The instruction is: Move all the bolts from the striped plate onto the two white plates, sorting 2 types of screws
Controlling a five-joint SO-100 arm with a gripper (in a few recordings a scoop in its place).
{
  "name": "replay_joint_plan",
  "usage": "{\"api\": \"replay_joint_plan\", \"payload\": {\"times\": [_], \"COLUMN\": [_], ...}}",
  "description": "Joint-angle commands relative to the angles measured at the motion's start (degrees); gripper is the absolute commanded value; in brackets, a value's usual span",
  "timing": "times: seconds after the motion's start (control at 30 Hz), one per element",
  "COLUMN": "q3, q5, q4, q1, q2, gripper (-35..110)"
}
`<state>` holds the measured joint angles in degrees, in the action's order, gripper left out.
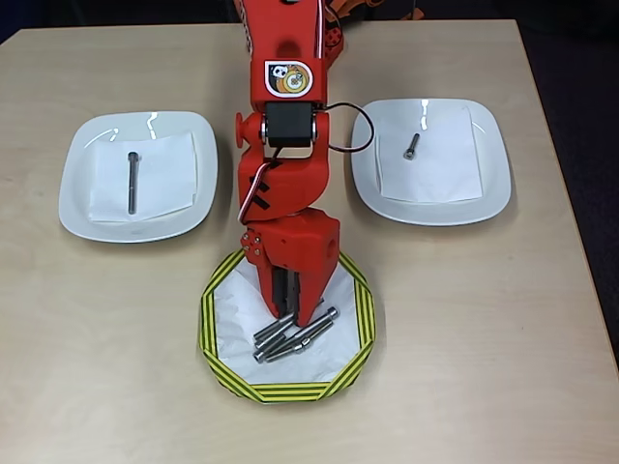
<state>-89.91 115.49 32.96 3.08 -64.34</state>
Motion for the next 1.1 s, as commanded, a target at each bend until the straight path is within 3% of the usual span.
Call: {"api": "replay_joint_plan", "payload": {"times": [0.0,0.47,0.77,1.07], "q3": [0.09,3.34,3.69,4.04], "q5": [0.88,-7.38,-19.07,-24.26], "q4": [0.26,18.11,25.58,31.90], "q1": [2.37,0.79,-4.66,-7.91], "q2": [-0.09,-9.23,-16.35,-19.78], "gripper": [0,0,0,0]}}
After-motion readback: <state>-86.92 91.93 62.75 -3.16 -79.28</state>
